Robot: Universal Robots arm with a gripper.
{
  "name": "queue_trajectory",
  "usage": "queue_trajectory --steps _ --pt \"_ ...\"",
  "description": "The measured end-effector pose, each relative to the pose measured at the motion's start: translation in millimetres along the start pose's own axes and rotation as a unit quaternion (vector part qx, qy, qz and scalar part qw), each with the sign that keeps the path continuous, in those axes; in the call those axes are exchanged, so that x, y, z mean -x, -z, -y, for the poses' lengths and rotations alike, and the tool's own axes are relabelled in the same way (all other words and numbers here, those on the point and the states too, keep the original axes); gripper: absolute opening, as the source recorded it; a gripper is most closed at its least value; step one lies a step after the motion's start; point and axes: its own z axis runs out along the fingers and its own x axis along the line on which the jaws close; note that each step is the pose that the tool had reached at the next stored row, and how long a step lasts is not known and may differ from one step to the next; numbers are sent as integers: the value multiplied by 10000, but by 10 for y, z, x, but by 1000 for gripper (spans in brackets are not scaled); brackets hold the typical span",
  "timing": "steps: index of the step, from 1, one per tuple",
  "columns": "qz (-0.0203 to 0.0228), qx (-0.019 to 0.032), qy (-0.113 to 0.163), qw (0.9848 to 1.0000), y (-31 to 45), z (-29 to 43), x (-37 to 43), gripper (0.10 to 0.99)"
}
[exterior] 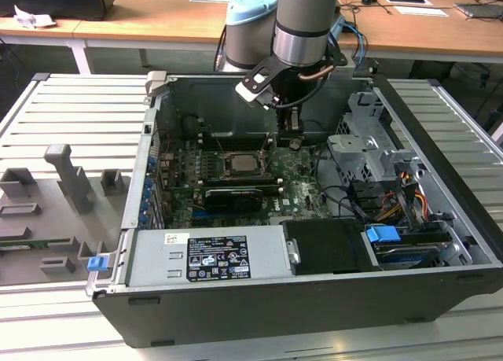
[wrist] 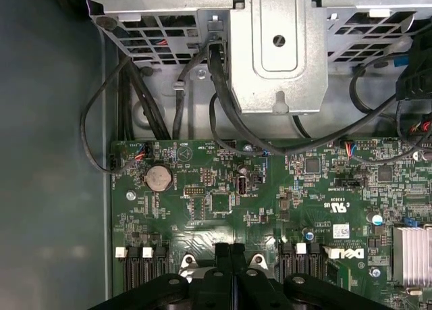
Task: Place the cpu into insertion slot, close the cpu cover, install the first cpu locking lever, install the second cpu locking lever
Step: 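Close the cpu cover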
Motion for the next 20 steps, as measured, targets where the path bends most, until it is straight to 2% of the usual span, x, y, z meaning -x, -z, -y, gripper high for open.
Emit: queue_trajectory --steps 20 --pt "0 0 1 10000 1 60 1 106"
